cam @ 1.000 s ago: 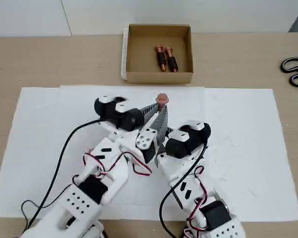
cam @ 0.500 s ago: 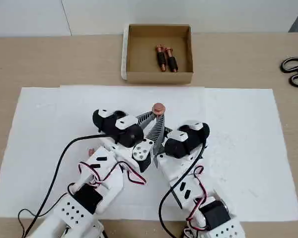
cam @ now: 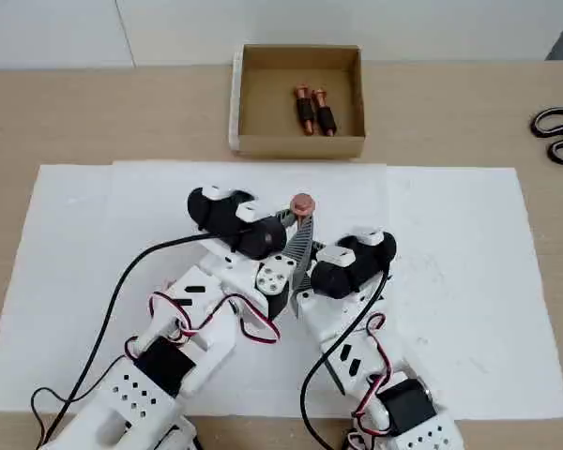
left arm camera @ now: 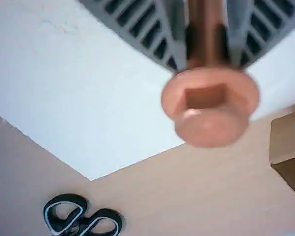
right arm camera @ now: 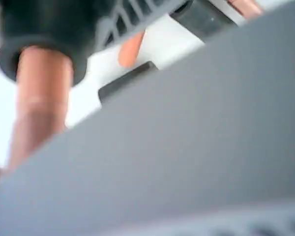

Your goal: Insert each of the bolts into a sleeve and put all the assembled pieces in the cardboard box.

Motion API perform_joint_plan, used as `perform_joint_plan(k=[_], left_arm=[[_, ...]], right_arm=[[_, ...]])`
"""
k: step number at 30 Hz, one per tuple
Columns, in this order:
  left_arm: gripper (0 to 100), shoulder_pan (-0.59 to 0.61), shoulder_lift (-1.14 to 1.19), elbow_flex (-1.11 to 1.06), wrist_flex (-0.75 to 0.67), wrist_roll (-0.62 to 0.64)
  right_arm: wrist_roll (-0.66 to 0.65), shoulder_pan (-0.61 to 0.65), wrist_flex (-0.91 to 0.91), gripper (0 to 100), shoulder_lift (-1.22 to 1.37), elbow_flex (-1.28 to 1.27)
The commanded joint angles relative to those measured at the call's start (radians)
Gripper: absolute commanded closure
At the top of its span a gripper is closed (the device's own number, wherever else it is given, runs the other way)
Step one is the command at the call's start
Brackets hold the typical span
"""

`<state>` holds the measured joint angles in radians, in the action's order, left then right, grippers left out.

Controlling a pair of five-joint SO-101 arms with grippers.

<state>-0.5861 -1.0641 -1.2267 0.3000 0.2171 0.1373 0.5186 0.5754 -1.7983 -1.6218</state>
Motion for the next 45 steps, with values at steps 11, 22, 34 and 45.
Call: perform_joint_plan(k=[11,22,34,45], left_arm=[[99,0.012,0.014,0.025,0.02,-0.008],[99,0.012,0.015,0.094,0.173,0.046],[99,0.012,0.015,0.077,0.181,0.049],[87,0.011,0.012,0.067,0.235,0.098]], right_arm=[[0.006,0.008,-0.002,99.5,-0.015,0.017],[0.006,0.01,-0.002,99.5,-0.015,0.017],[0.006,0.01,-0.002,99.5,-0.015,0.017],[0.006,0.01,-0.002,99.5,-0.015,0.017]])
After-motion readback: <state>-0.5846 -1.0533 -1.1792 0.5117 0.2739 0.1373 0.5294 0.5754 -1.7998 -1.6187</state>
